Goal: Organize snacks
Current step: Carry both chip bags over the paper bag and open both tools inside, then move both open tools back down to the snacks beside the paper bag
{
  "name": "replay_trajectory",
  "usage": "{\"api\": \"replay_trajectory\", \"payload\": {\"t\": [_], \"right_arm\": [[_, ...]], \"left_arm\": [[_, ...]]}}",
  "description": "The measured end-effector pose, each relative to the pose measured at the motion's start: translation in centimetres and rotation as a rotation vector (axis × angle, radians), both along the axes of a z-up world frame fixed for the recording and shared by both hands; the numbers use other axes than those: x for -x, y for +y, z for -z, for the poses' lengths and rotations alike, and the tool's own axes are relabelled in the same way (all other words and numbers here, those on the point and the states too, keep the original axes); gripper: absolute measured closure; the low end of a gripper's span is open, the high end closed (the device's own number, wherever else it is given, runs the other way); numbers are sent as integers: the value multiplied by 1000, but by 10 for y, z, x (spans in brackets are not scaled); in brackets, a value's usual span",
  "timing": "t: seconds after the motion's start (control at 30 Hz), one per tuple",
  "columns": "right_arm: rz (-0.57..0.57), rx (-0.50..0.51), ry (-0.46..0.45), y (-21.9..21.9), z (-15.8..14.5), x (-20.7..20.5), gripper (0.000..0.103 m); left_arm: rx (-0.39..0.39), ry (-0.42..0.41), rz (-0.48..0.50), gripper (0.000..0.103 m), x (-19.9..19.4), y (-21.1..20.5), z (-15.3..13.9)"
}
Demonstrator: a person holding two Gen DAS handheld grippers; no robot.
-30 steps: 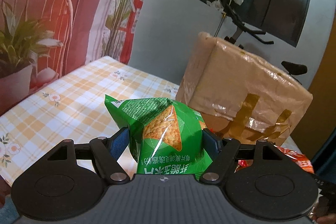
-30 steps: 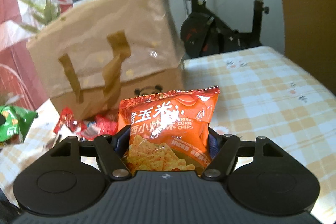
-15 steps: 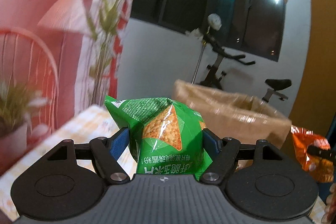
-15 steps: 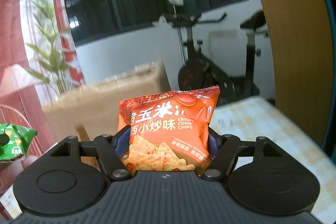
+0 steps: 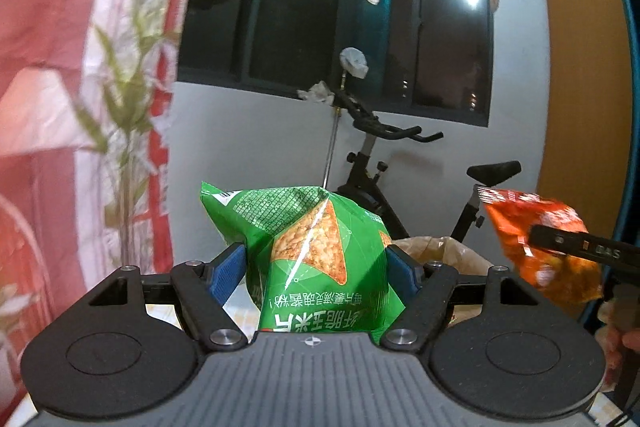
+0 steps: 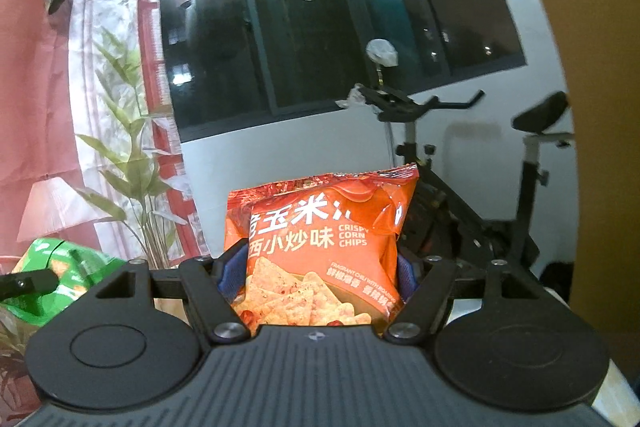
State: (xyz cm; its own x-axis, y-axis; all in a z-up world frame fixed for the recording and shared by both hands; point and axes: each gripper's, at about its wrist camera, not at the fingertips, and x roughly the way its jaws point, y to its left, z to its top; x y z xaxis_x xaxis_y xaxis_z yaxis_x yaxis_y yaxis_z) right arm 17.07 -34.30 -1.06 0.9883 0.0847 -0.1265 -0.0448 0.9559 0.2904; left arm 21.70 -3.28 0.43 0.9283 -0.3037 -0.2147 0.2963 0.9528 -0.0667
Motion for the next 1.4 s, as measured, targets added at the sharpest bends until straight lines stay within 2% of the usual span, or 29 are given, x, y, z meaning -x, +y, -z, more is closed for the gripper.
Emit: {"api": "replay_trajectory", "payload": {"t": [0.1,0.2,0.33,0.5,0.63,0.67,0.77,0.9,1.2,1.4], "right_arm": [[-29,-7,0,4,-2,-31,31],[-32,-16,41,6,0,-60,31],[-46,44,93,15,6,-91,31],[-68,131,141,27,15,-113,30],[-87,120,188,26,21,-121,26],[-85,117,190,25,22,-121,24],[-87,108,191,20,22,-117,19],[-82,99,193,13,20,-109,18],[-80,50,187,5,11,-76,18],[-96,27,169,12,9,-45,18]], "left_arm": [[-30,8,21,26,-24,-13,-5],[-54,48,33,26,-50,-27,-7],[-87,98,46,26,-83,-44,-4],[-165,129,42,24,-107,-66,7],[-212,149,22,17,-119,-74,11],[-219,148,21,14,-119,-74,11],[-221,144,19,13,-119,-69,8],[-182,171,7,13,-112,-55,2],[-128,145,-31,14,-65,-15,-24],[-92,150,-46,14,-29,8,-27]]}}
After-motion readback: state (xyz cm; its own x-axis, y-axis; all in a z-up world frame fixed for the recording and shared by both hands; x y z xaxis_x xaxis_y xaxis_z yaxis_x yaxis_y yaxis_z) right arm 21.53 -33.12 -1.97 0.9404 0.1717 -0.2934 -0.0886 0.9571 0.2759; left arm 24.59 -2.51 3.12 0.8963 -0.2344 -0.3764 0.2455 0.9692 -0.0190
